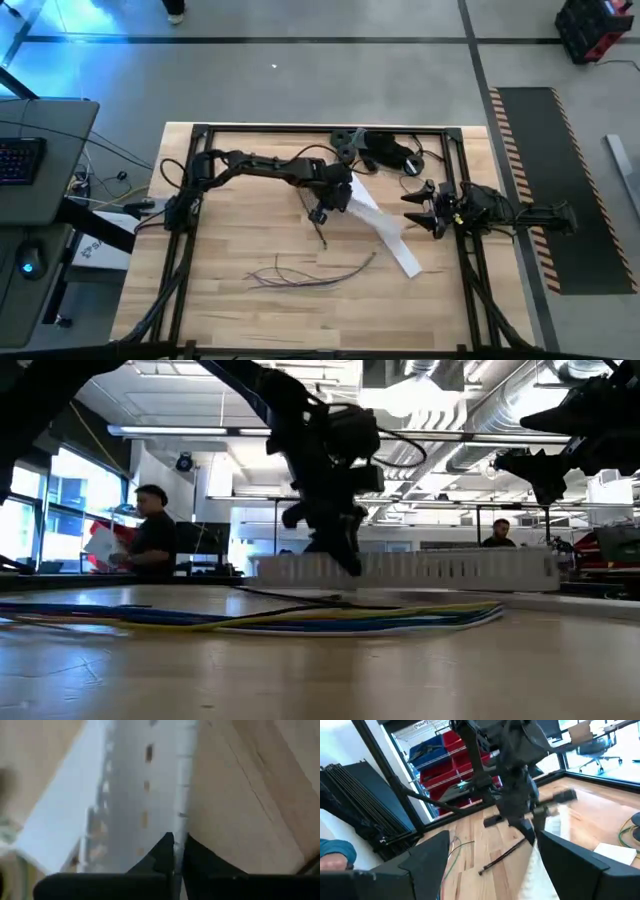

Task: Ziptie cables
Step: Move the white cable duct to the top of the table

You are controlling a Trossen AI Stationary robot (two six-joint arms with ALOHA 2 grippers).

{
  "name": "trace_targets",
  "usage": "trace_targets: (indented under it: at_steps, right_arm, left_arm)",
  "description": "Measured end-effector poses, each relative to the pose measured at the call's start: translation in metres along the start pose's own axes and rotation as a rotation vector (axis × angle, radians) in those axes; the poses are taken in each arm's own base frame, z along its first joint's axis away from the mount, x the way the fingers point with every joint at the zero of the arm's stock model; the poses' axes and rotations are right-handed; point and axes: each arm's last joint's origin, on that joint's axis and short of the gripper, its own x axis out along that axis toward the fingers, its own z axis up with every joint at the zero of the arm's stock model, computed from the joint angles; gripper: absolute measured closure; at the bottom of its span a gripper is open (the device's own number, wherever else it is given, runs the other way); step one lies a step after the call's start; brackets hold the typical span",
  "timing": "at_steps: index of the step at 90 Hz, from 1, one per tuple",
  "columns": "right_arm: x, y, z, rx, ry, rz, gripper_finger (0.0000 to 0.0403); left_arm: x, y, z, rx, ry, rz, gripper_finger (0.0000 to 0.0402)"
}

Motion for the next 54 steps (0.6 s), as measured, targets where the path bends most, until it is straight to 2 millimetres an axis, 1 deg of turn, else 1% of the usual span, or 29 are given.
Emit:
trace_targets:
  at_steps: [10, 16, 26, 34, 39, 44, 54]
  right_arm:
    - [0.000, 0.000, 0.000, 0.000, 0.000, 0.000, 0.0116]
    - [0.000, 0.000, 0.000, 0.000, 0.000, 0.000, 0.0116]
    - [0.000, 0.000, 0.000, 0.000, 0.000, 0.000, 0.0116]
    - [0.000, 0.000, 0.000, 0.000, 0.000, 0.000, 0.0116]
    - [0.000, 0.000, 0.000, 0.000, 0.000, 0.000, 0.0116]
    - [0.000, 0.000, 0.000, 0.000, 0.000, 0.000, 0.0116]
    - [0.000, 0.000, 0.000, 0.000, 0.001, 0.000, 0.0116]
  left_arm:
    - [-0.024, 0.004, 0.001, -0.040, -0.013, 0.017, 0.0399]
    - [-0.040, 0.010, -0.002, -0.070, -0.029, 0.027, 0.0399]
    - [-0.065, 0.024, -0.014, -0.136, -0.026, 0.041, 0.0400]
    - [-0.082, 0.037, -0.028, -0.207, -0.010, 0.066, 0.0401]
    - [-0.087, 0.046, -0.040, -0.260, -0.005, 0.082, 0.0401]
    - [-0.086, 0.052, -0.055, -0.314, 0.013, 0.081, 0.0401]
    - [-0.074, 0.055, -0.088, -0.414, 0.083, 0.053, 0.0401]
